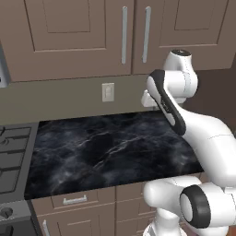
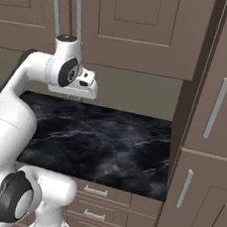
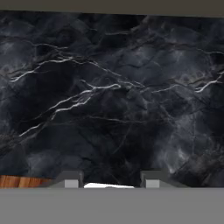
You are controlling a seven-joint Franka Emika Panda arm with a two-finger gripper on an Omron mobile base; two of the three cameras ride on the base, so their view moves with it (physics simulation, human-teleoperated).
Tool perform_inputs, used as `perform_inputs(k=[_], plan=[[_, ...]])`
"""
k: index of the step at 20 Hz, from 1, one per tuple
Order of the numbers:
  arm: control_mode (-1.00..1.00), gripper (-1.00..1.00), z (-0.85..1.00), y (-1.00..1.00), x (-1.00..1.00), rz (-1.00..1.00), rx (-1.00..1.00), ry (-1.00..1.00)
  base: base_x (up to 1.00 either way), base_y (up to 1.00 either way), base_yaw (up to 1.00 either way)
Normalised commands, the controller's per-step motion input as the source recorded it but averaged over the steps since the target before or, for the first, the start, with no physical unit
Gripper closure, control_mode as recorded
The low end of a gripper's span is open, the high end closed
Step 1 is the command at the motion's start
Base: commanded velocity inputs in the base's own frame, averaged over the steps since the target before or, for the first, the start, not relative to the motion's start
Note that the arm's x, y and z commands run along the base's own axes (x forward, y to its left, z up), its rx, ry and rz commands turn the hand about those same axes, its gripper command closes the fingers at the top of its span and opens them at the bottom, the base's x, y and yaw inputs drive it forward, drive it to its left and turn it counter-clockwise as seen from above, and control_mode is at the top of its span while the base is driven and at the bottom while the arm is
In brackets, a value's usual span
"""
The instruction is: The dining table condiment station is running low on shaker. Refill the condiment station by opening the cabinet and taking the shaker from the cabinet and placing it on the dining table.
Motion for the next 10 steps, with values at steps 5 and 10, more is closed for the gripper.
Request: perform_inputs(k=[5, 10], plan=[[-1.0, -1.0, 0.09, 0.01, 0.0, 0.0, 0.0, -0.13, 0.0, 0.0, 0.0], [-1.0, -1.0, 0.52, 0.23, 0.0, 0.0, 0.0, -0.36, 0.0, 0.0, 0.0]])
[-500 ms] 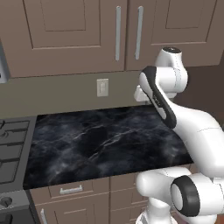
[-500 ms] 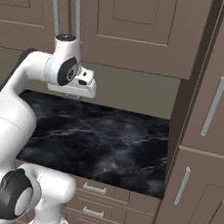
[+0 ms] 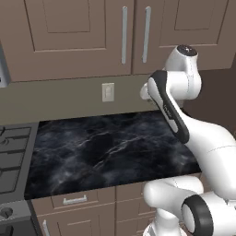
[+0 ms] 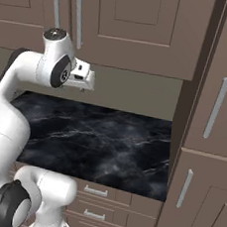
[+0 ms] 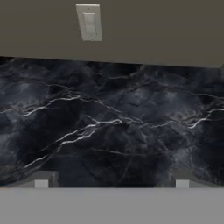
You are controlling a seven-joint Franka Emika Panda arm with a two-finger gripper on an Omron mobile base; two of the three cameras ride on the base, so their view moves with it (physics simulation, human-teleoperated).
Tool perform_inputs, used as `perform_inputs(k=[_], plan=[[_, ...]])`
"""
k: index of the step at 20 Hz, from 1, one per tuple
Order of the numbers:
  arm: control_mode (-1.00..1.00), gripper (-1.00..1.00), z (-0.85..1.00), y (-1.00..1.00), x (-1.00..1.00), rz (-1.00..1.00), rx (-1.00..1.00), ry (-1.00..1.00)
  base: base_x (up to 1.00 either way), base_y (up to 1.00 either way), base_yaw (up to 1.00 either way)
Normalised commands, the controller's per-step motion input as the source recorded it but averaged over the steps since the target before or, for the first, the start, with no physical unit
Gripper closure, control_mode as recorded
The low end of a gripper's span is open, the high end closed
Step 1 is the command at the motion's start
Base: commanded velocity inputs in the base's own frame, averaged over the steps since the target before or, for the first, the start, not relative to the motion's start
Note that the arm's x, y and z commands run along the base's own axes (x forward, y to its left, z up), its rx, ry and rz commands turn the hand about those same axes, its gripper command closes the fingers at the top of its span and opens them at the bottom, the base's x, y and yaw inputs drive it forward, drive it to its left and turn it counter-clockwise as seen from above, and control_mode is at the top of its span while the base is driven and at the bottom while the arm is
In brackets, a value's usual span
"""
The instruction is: The dining table condiment station is running low on shaker. Refill the condiment station by opening the cabinet and taking the shaker from the cabinet and placing it on the dining table.
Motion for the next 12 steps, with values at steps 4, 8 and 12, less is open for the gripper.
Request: perform_inputs(k=[4, 8, 12], plan=[[-1.0, -1.0, 0.68, 0.31, 0.0, 0.0, 0.0, -0.4, 0.0, 0.0, 0.0], [-1.0, -1.0, 0.69, 0.3, 0.0, 0.0, 0.0, -0.33, 0.0, 0.0, 0.0], [-1.0, -1.0, 0.55, 0.37, 0.0, 0.0, 0.0, -0.32, 0.0, 0.0, 0.0]])
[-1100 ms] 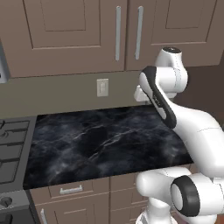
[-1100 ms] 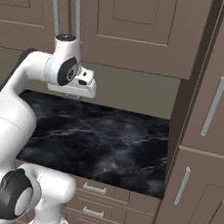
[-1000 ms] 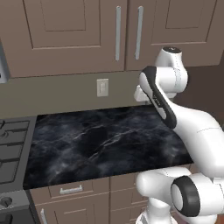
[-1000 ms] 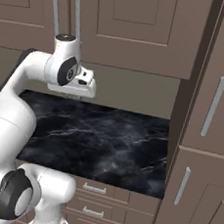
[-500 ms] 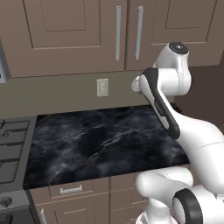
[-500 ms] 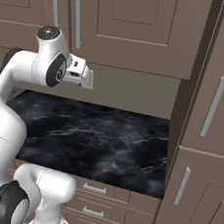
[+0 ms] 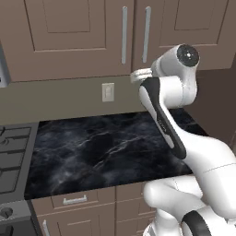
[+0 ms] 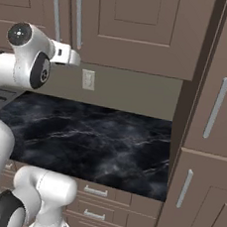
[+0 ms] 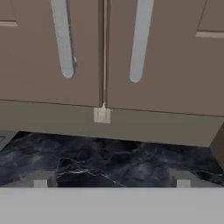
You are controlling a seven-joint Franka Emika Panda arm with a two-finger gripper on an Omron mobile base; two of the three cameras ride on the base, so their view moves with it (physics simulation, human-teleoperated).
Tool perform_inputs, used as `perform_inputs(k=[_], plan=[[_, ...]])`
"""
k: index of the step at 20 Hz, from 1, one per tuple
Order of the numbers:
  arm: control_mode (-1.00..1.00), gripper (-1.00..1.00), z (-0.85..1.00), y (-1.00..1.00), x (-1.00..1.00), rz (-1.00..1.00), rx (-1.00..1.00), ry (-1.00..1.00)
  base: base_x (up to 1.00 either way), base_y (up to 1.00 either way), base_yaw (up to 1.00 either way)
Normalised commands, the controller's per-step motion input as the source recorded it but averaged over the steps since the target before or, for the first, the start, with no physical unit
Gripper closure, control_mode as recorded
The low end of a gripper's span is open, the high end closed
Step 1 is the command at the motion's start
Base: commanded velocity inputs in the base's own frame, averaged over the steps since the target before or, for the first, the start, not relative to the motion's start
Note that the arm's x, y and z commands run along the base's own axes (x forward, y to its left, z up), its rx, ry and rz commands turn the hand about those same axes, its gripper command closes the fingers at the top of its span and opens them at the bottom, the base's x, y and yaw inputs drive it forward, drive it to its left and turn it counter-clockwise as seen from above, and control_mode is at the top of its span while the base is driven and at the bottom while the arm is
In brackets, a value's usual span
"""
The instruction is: The dining table condiment station is running low on shaker. Refill the condiment station by opening the cabinet and taking the shaker from the cabinet and placing it on the dining table.
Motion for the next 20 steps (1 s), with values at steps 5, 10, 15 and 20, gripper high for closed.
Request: perform_inputs(k=[5, 10, 15, 20], plan=[[-1.0, -1.0, 0.61, 0.38, 0.0, 0.0, 0.0, -0.29, 0.0, 0.0, 0.0], [-1.0, -1.0, 0.69, 0.37, 0.07, 0.0, 0.0, -0.2, 0.0, 0.0, 0.0], [-1.0, -1.0, 0.48, 0.37, 0.18, 0.0, 0.0, -0.07, 0.0, 0.0, 0.0], [-1.0, -1.0, 0.37, 0.15, 0.28, 0.0, 0.0, 0.0, 0.0, 0.0, 0.0]])
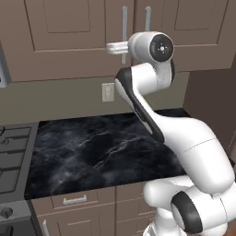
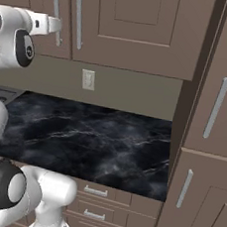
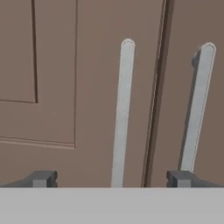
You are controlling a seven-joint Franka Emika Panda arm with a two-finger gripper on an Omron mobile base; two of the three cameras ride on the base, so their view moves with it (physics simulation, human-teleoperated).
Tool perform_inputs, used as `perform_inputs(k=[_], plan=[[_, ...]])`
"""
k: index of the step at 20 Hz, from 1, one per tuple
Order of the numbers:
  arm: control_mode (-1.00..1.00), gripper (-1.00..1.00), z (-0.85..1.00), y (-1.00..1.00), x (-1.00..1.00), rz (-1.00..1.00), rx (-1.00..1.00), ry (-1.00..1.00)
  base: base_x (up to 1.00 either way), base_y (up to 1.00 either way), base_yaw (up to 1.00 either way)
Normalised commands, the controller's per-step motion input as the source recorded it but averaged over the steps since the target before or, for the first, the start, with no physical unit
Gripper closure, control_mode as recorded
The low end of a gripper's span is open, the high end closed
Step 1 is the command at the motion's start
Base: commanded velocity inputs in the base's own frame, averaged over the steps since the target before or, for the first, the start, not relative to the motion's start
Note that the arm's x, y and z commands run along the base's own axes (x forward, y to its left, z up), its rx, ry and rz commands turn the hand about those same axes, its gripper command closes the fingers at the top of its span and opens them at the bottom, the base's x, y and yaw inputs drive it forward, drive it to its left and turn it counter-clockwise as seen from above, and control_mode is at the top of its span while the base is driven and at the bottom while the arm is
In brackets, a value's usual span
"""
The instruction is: The dining table condiment station is running low on shaker. Refill the condiment station by opening the cabinet and taking the shaker from the cabinet and placing it on the dining table.
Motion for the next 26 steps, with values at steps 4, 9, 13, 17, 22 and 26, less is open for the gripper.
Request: perform_inputs(k=[4, 9, 13, 17, 22, 26], plan=[[-1.0, -1.0, 0.12, 0.0, 0.34, 0.0, 0.01, 0.03, 0.0, 0.0, 0.0], [-1.0, -1.0, 0.0, -0.01, 0.3, 0.0, 0.01, 0.08, 0.0, 0.0, 0.0], [-1.0, -1.0, -0.01, 0.0, 0.43, -0.03, 0.0, 0.1, 0.0, 0.0, 0.0], [-1.0, -1.0, -0.09, 0.0, 0.59, -0.05, 0.0, 0.16, 0.0, 0.0, 0.0], [-1.0, -1.0, -0.04, 0.0, 0.55, -0.02, 0.0, 0.14, 0.0, 0.0, 0.0], [-1.0, -1.0, 0.0, 0.0, 0.47, 0.0, 0.0, 0.1, 0.0, 0.0, 0.0]])
